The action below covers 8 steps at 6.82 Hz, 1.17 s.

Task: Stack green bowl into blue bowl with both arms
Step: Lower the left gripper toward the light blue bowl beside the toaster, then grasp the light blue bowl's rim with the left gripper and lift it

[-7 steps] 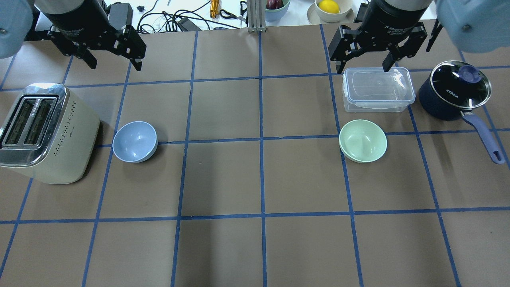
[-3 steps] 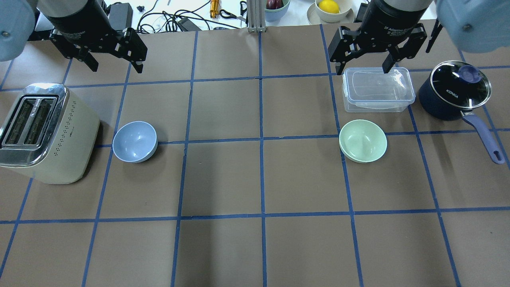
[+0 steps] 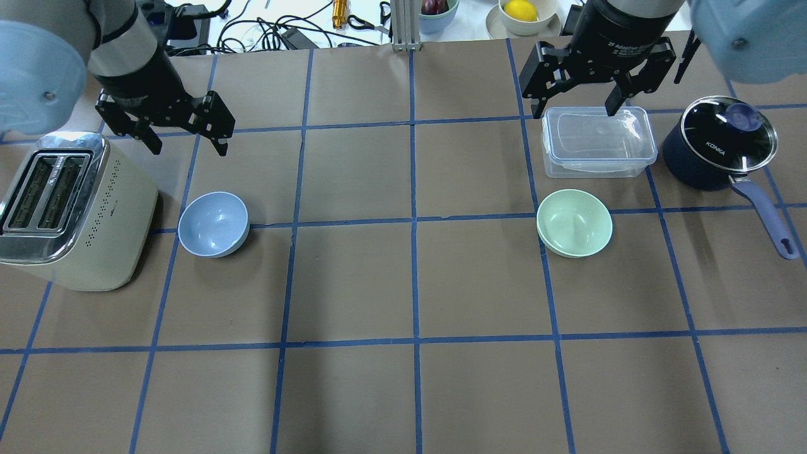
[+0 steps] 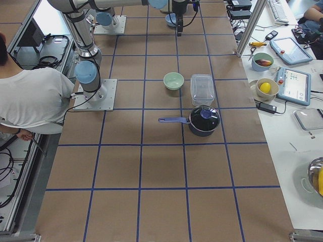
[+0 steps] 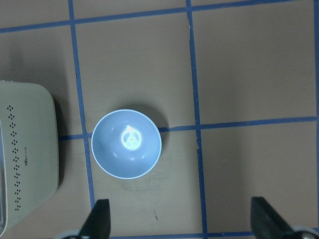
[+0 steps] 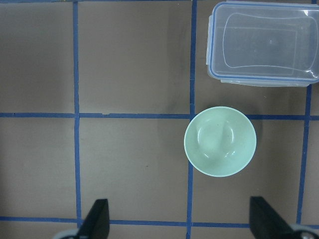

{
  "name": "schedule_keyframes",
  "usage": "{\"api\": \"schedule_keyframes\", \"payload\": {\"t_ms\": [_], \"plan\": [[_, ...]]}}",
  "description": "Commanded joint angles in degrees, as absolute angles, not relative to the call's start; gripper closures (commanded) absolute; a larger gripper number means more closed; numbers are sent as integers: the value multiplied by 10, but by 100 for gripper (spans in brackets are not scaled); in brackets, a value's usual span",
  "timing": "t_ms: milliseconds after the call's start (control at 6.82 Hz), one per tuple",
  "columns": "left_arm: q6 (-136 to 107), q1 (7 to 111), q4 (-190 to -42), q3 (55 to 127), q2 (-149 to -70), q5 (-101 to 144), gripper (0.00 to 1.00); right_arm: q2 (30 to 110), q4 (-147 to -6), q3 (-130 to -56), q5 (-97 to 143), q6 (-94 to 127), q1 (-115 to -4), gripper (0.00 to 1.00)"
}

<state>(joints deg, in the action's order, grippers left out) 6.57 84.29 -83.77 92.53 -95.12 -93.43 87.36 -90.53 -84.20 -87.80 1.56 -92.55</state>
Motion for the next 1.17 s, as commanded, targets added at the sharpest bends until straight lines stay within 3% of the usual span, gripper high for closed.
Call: {"api": "schedule_keyframes", "payload": {"t_ms": [0, 293, 587, 733, 880, 1027], "plan": [[67, 815, -757, 1022, -994, -930, 0, 873, -905, -842, -878, 15, -925, 0], [65, 816, -581, 1114, -1065, -931, 0, 873, -904, -841, -886, 12, -925, 0], [61, 817, -532, 1129, -1114, -933, 0, 873, -904, -842, -886, 12, -925, 0], [61, 820, -502, 1129, -1122, -933, 34, 873, -904, -842, -886, 12, -925, 0], [44, 825, -501, 1129, -1125, -933, 99, 873, -904, -842, -886, 12, -925, 0], [40, 831, -501, 1127, -1122, -933, 100, 873, -904, -842, -886, 12, -925, 0]]}}
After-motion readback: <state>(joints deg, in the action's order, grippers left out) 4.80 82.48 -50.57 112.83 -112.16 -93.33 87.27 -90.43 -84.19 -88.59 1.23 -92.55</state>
